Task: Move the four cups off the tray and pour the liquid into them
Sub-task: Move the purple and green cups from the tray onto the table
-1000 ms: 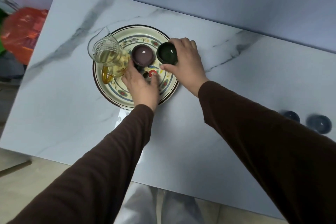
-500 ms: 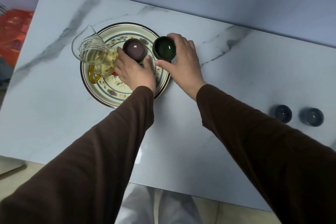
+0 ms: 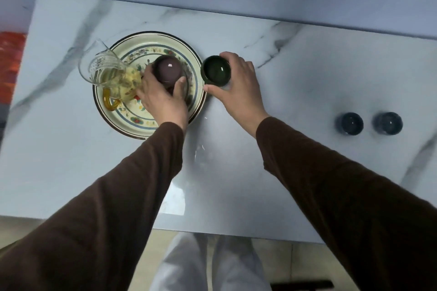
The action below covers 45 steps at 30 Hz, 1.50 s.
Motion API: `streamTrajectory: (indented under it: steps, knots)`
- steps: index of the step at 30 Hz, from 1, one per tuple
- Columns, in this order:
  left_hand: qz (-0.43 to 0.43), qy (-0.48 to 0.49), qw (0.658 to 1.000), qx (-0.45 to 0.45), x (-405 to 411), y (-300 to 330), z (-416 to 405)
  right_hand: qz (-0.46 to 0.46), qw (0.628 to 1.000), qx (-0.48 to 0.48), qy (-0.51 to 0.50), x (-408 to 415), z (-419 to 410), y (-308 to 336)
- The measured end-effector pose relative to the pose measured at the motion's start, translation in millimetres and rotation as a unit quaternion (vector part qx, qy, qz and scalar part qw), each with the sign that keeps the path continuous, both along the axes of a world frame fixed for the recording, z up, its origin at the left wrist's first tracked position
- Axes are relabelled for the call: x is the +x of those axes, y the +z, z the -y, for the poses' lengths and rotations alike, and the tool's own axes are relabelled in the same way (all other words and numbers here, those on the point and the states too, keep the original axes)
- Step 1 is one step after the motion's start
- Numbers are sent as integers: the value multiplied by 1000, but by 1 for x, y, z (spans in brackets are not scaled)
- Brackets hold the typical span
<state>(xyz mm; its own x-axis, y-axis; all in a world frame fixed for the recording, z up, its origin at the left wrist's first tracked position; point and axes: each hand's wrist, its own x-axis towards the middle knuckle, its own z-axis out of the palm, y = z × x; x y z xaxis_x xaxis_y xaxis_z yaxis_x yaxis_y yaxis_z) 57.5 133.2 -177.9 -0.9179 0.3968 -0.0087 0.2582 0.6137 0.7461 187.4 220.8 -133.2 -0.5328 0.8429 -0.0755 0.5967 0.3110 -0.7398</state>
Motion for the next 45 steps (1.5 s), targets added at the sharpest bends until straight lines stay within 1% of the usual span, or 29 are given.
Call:
streamTrajectory:
  steps: [5, 13, 24, 28, 31, 36, 41, 45]
  knots:
    - [-8, -110, 994, 21, 28, 23, 15, 3, 999, 5, -53, 37, 15, 14]
    - [32, -203, 978, 40, 105, 47, 27, 10, 992, -7, -124, 127, 35, 27]
    - [67, -222, 972, 26, 270, 50, 37, 23, 992, -16, -126, 300, 38, 20]
    - [93, -229, 969, 16, 313, 48, 36, 43, 991, -11, -127, 346, 32, 15]
    - [102, -248, 963, 8, 335, 45, 30, 53, 989, -11, -138, 369, 26, 11]
    - [93, -306, 947, -9, 363, 34, 19, 73, 986, -6, -153, 400, 19, 2]
    - [93, -316, 944, -25, 383, 15, 10, 85, 984, -9, -157, 425, 5, -15]
    - [87, -306, 947, -47, 399, 0, 2, 86, 985, -20, -148, 442, -10, -33]
